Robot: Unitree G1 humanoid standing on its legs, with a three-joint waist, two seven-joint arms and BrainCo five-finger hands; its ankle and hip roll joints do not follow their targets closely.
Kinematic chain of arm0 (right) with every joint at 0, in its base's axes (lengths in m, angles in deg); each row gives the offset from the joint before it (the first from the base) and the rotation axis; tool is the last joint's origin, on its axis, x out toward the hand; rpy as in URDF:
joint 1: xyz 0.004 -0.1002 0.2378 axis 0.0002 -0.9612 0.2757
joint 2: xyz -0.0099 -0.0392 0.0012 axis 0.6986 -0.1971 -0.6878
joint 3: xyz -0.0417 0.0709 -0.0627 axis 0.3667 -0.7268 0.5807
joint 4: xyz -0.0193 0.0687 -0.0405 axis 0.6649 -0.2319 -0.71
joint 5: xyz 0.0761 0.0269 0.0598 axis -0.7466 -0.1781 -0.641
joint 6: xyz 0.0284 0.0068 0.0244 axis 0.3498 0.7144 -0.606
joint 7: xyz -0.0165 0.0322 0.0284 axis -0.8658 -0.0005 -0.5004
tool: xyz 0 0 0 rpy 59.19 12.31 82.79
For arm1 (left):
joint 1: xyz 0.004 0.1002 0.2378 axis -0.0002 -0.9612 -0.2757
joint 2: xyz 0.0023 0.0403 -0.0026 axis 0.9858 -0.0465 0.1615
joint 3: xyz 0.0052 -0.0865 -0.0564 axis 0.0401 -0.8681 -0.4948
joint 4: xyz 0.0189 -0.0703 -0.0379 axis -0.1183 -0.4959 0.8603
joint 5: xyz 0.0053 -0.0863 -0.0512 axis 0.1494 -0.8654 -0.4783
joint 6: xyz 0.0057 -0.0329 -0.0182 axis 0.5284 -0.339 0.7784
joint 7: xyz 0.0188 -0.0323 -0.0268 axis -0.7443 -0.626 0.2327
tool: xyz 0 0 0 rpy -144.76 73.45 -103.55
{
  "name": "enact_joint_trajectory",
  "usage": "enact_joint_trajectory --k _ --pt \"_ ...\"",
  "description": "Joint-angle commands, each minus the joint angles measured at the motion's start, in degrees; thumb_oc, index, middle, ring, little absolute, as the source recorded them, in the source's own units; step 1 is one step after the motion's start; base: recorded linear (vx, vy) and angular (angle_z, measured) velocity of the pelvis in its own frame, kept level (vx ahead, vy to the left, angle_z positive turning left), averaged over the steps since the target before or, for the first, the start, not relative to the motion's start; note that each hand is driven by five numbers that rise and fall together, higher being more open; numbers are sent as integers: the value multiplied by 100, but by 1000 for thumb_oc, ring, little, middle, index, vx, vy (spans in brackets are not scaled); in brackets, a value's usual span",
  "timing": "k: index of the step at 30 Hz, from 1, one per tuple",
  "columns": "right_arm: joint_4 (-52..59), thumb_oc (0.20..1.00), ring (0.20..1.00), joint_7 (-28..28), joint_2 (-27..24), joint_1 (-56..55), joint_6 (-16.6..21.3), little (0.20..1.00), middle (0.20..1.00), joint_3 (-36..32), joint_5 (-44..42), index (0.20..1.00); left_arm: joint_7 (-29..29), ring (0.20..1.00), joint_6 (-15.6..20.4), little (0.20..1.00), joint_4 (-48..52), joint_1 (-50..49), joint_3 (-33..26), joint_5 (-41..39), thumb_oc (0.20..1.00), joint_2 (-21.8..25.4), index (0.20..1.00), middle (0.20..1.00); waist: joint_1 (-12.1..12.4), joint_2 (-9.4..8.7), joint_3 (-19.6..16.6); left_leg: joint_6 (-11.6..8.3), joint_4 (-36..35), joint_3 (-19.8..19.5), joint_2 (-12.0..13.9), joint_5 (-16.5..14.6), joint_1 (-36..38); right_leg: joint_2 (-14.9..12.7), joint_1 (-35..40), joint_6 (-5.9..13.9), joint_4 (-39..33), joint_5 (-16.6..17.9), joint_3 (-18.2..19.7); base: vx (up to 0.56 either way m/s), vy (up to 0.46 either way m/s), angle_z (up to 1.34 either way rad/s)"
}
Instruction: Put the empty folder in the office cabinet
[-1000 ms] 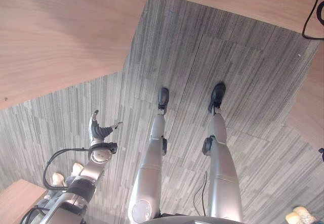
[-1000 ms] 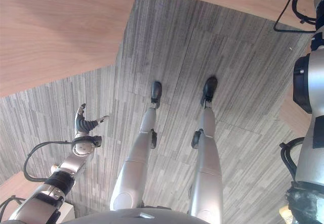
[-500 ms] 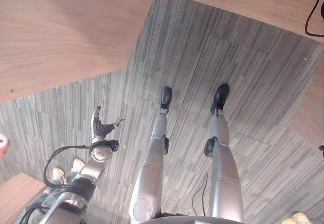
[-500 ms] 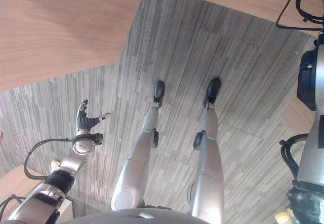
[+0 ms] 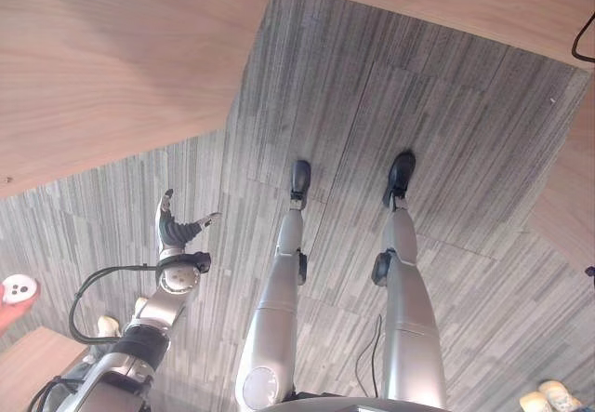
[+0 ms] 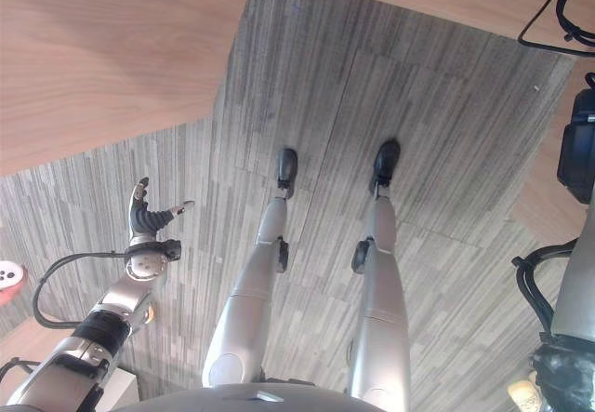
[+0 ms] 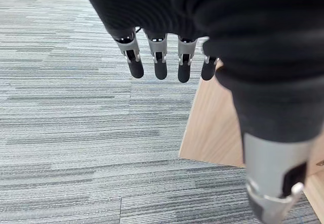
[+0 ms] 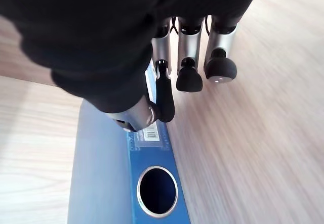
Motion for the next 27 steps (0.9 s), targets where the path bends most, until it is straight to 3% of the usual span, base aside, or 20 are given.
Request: enact_joint_trajectory --k 1,8,13,17,18,19,20,21,22,23,24,27 --pt "-57 1000 1000 18 53 -62 162 1000 1000 579 204 1000 -208 1000 85 1000 7 -152 -134 -91 1000 374 1000 1000 168 -140 170 -327 -59 -283 273 -1089 1583 69 326 406 533 -1424 -288 -23 64 -2" --pt "-142 1000 1000 716 531 -648 385 1000 1000 -223 210 1000 -521 1000 50 1000 -656 435 42 -136 1000 199 1000 1000 83 -202 164 -156 -55 -135 218 -1257 1964 73 627 397 535 -1394 -186 -52 70 -4" --pt "-36 1000 1000 914 614 -1233 298 1000 1000 -689 506 1000 -555 1000 60 1000 -863 591 122 -68 1000 -30 1000 1000 6 -281 161 -91 114 -86 79 -1569 2245 -77 1154 445 398 -1252 -182 -78 94 -3" --pt "312 1000 1000 843 774 -2567 343 1000 1000 -1504 599 1000 -468 1000 4 1000 -1075 510 61 10 1000 -215 1000 1000 -219 -319 98 71 401 40 -93 -2067 2792 -331 1883 528 249 -1000 -169 -109 184 2" --pt "346 1000 1000 854 782 -2611 343 1000 1000 -1531 609 1000 -468 1000 6 1000 -1073 496 68 12 1000 -205 1000 1000 -231 -341 111 76 403 34 -121 -2036 2798 -357 1902 529 229 -962 -169 -116 160 4" --pt "486 1000 1000 754 891 -3450 270 1000 1000 -1946 728 1000 -543 1000 5 1000 -895 -48 62 209 1000 -404 1000 1000 -175 -294 103 178 535 21 -207 -2197 3067 -449 2283 557 129 -913 -255 -126 67 6" --pt "695 1000 1000 704 945 -4184 448 1000 1000 -2260 799 1000 -220 1000 493 1000 -120 -487 155 41 1000 -592 1000 1000 -138 -302 120 198 598 -47 -251 -2245 3192 -482 2454 569 100 -904 -288 -164 82 3" --pt "939 1000 1000 650 1089 -4894 714 1000 1000 -2493 698 1000 -181 1000 499 1000 -305 -728 73 -134 1000 -724 1000 1000 -139 -379 110 226 704 -111 -324 -2251 3307 -559 2654 584 93 -838 -378 -99 69 5" --pt "1210 1000 1000 554 1471 -5617 828 1000 1000 -2590 674 1000 -305 1000 -53 1000 -1102 -865 -153 245 1000 -827 1000 1000 -222 -382 55 250 758 -67 -344 -2309 3454 -547 2830 610 79 -832 -393 -76 146 26" --pt "1565 1000 1000 493 1929 -6331 784 1000 1000 -2880 763 1000 -222 1000 -99 1000 -1289 -998 -147 368 1000 -826 1000 1000 -292 -433 -6 295 787 -74 -404 -2330 3595 -615 2996 620 32 -782 -431 -39 200 29" --pt "2195 1000 1000 367 2769 -7502 830 1000 1000 -2916 973 1000 -184 1000 -281 1000 -1854 -1096 -355 395 1000 -1093 1000 1000 -403 -519 -114 356 804 -60 -457 -2355 3861 -656 3284 645 -23 -750 -502 -32 126 17" --pt "2812 1000 1000 150 3193 -8467 723 1000 1000 -2686 1337 1000 -136 1000 -407 1000 -2692 -1013 -630 432 1000 -1272 1000 1000 -564 -664 -292 394 776 -27 -481 -2376 4179 -673 3567 670 -83 -731 -516 12 63 -14"
